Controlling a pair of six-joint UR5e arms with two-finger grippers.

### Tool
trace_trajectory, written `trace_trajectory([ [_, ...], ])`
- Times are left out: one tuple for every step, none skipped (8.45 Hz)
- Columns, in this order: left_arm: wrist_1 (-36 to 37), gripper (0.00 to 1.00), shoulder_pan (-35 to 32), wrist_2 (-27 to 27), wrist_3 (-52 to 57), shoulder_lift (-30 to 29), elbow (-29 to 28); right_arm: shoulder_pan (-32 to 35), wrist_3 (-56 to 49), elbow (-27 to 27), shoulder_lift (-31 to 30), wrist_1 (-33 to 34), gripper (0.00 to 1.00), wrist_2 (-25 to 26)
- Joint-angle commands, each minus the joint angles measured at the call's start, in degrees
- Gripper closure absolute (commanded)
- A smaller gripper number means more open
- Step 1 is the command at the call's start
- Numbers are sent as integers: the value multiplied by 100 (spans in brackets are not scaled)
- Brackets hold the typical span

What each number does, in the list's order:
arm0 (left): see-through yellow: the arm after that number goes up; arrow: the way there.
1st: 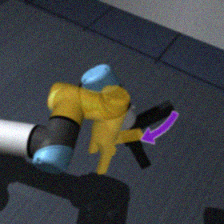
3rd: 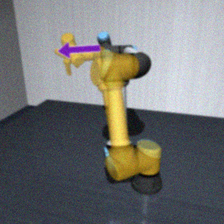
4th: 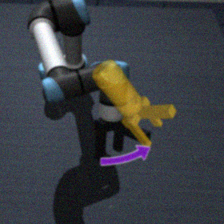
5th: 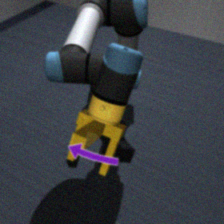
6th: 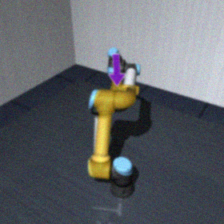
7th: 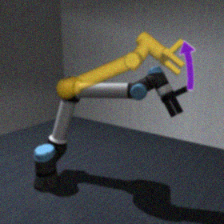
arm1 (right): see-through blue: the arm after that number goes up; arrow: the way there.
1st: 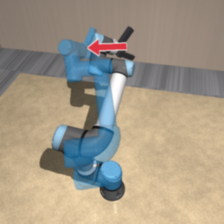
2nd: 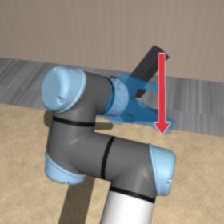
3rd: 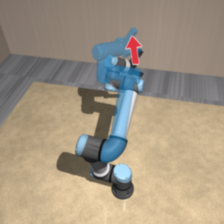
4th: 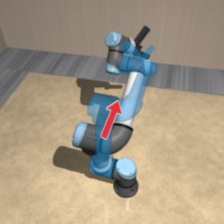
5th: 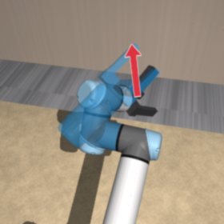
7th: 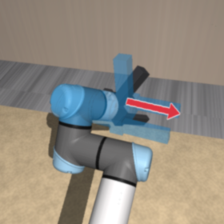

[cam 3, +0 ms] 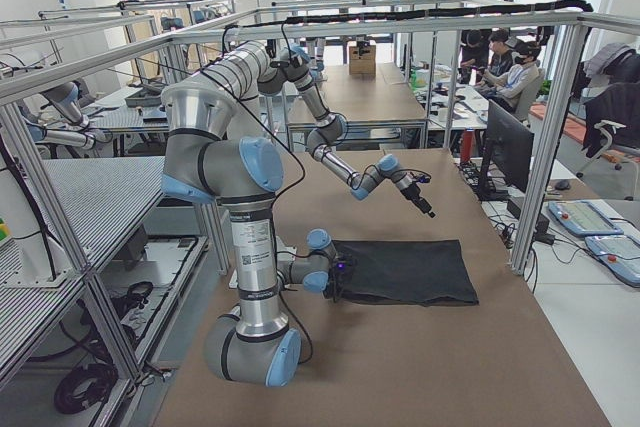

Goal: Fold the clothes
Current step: 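Grasp the bundle's near corner with the right gripper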

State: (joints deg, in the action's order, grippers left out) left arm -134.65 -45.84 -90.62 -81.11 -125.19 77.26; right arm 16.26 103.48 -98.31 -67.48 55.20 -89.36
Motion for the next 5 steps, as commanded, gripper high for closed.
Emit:
trace_trajectory([
  [0,0,-4,0,-1,4,-1,18,14,93,147,-27,94,50],
  [8,0,4,0,8,4,-1,35,14,23,156,-53,100,33],
  [9,0,4,0,8,4,-1,53,14,-187,148,-1,100,24],
  [0,0,5,0,8,12,-1,53,14,-206,139,0,100,24],
  [0,0,-4,0,-1,13,-1,53,14,-206,130,0,100,24],
])
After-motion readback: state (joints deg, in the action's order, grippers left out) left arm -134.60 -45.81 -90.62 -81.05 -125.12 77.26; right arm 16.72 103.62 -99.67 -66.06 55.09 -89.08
